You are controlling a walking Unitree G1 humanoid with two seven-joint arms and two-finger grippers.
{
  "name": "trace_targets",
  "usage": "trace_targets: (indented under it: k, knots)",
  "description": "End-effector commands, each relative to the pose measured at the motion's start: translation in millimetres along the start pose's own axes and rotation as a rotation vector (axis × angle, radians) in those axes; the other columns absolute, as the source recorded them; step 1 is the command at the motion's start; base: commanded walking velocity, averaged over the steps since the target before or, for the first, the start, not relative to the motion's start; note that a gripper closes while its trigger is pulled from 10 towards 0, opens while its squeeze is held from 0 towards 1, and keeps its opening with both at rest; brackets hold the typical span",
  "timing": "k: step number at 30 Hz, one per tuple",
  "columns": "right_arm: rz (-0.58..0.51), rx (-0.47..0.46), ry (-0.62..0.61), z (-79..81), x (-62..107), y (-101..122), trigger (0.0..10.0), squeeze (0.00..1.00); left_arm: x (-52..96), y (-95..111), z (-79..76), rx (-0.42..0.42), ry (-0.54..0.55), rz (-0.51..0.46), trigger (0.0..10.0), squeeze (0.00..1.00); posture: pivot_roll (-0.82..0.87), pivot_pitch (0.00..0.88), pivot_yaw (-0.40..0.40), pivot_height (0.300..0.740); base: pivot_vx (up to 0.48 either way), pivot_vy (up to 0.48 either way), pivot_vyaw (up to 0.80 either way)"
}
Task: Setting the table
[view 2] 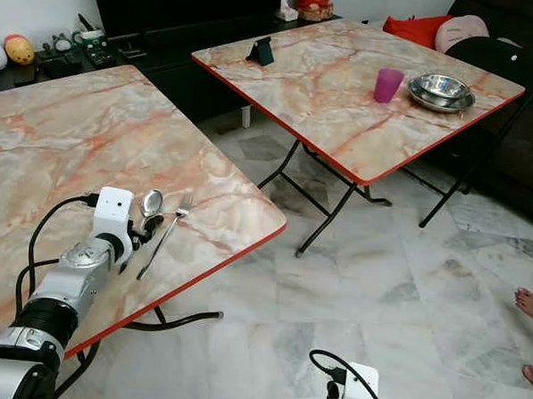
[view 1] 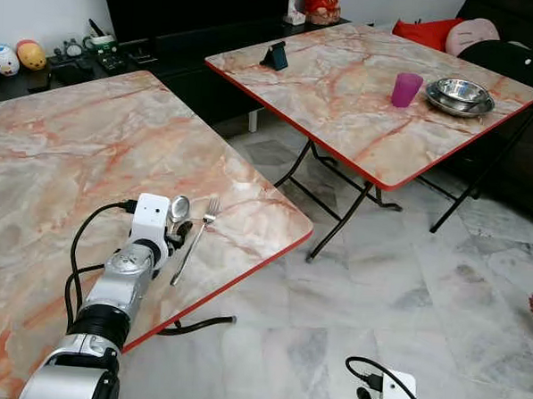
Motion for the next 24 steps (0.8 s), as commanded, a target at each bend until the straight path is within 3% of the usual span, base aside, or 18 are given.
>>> trace_targets:
  k: [1, 21, 22, 23, 24]
  knots:
    - [0.025, 0.000, -0.002, -2.3, 1.0, -6, 10.0, 0.00, 1.3, -9, 0.4, -0.021, -0.009, 0.036, 10.0, 0.00, 0.04, 0.000, -0.036, 0.740, 0.000, 0.000, 0.00]
    - [0.044, 0.006, 0.015, 3.8, 2.4, -12, 10.0, 0.00, 3.0, -32, -8.2, -0.003, -0.053, 0.145, 10.0, 0.00, 0.04, 0.000, -0.038, 0.740, 0.000, 0.000, 0.00]
    - [0.044, 0.006, 0.016, 4.2, 2.3, -12, 10.0, 0.00, 3.2, -34, -8.9, 0.004, -0.059, 0.152, 8.6, 0.00, 0.04, 0.000, -0.038, 0.740, 0.000, 0.000, 0.00]
    - [0.044, 0.006, 0.016, 4.2, 2.3, -12, 10.0, 0.00, 3.2, -34, -8.9, 0.004, -0.059, 0.152, 8.6, 0.00, 0.04, 0.000, -0.038, 0.740, 0.000, 0.000, 0.00]
    - [0.045, 0.006, 0.018, 4.6, 2.2, -12, 10.0, 0.00, 4.1, -38, -10.6, 0.001, -0.071, 0.173, 4.4, 0.00, 0.04, 0.000, -0.038, 0.740, 0.000, 0.000, 0.00]
Point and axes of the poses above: a point about 5 cm out from each wrist's last joint towards the gripper, its own x axis pointing back from the gripper into the wrist, its own y axis along the axis of the wrist's last joint, z = x × y, the point moved 5 cm from there along -x, pointing out of the wrist towards the gripper, and after that the axes turned 2 degrees about -x, right-handed, at the moved point
